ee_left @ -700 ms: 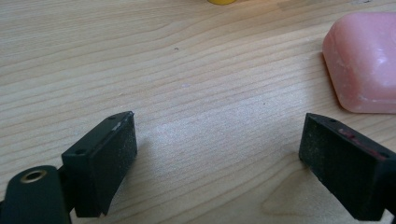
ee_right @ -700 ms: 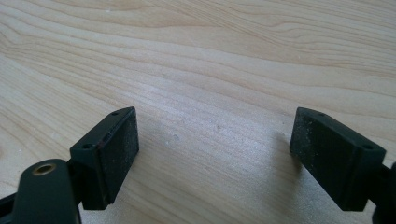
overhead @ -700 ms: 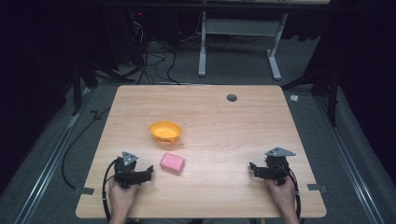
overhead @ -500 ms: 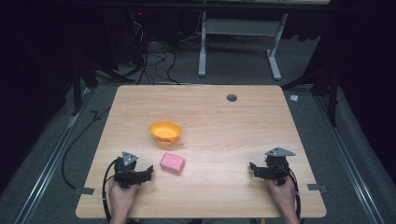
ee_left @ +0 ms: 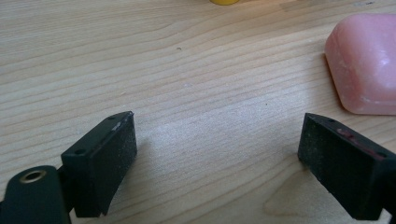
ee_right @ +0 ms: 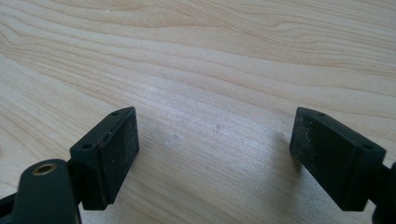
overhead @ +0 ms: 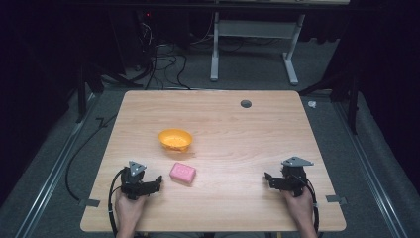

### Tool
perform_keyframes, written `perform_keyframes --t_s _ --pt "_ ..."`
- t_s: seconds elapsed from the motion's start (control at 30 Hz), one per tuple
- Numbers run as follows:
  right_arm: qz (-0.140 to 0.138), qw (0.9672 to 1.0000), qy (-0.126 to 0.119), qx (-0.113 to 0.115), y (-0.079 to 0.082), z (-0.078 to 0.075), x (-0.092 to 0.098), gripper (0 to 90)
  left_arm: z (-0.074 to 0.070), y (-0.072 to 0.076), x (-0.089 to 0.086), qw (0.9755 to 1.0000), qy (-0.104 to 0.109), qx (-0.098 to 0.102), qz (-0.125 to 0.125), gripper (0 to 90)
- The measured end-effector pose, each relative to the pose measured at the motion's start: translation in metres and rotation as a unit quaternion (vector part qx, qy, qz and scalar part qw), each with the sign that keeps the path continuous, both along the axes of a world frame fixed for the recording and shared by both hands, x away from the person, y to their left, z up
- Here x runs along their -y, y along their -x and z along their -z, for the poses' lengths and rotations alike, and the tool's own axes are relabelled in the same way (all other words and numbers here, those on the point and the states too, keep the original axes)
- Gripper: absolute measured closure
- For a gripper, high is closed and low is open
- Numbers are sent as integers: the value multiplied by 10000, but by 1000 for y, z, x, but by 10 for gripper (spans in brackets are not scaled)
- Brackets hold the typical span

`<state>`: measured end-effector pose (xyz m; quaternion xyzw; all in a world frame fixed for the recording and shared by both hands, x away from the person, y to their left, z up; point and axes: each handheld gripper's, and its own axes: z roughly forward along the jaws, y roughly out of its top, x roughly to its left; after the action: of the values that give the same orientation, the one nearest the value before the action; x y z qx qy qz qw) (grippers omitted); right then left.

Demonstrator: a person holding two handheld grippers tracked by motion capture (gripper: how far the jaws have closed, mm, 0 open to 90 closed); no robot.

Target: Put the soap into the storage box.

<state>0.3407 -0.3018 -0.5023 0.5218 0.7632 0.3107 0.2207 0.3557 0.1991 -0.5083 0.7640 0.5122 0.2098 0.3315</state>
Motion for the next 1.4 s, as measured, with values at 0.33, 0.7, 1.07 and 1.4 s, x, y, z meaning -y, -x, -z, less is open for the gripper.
perform_keyframes --t_s 0.33,0.7,1.07,1.4 --pt "7 10000 -5 1 0 0 0 162 0 1 0 10000 -12 9 -7 124" --pt "-3 10000 -2 4 0 0 0 162 0 1 -1 10000 -1 29 -16 138" --pt "1 10000 -5 11 0 0 0 162 -10 5 -2 9998 177 86 8 142" --pt "5 10000 -8 4 0 0 0 162 -23 8 2 9995 247 161 121 147"
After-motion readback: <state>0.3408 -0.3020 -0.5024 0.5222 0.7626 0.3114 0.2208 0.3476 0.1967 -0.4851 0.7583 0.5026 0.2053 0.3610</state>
